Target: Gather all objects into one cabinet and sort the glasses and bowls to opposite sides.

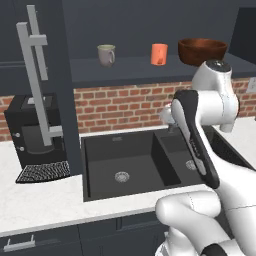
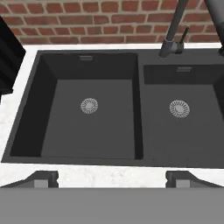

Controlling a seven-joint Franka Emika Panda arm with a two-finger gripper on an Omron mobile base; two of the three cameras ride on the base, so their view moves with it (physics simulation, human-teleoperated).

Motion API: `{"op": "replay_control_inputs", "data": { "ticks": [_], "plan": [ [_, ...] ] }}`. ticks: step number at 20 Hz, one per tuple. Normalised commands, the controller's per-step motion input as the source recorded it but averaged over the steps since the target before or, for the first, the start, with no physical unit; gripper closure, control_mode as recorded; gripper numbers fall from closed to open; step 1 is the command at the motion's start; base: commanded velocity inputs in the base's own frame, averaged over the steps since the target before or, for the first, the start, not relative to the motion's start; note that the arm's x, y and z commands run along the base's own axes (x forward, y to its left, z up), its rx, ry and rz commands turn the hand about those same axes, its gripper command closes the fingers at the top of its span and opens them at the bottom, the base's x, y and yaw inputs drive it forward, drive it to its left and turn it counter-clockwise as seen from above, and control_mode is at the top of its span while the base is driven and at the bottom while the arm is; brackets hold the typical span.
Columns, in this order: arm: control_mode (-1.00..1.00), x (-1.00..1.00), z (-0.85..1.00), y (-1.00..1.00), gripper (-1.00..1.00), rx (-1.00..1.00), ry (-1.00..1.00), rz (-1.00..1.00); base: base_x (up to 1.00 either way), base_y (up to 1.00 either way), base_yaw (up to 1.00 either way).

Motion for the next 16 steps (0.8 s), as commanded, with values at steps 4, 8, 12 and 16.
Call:
{"op": "replay_control_inputs", "data": {
  "ticks": [4, 8, 12, 16],
  "plan": [
    [-1.00, -0.86, 0.27, -0.11, -1.00, 0.00, -0.14, 0.00, 0.00, 0.00, 0.00],
    [-1.00, -0.48, 0.51, -0.09, -1.00, 0.00, -0.04, -0.05, 0.00, 0.00, 0.00],
    [-1.00, -0.24, 0.57, -0.06, -1.00, 0.00, -0.01, -0.06, 0.00, 0.00, 0.00],
    [-1.00, -0.26, 0.52, -0.13, -1.00, 0.00, 0.00, -0.04, 0.00, 0.00, 0.00]
  ]
}}
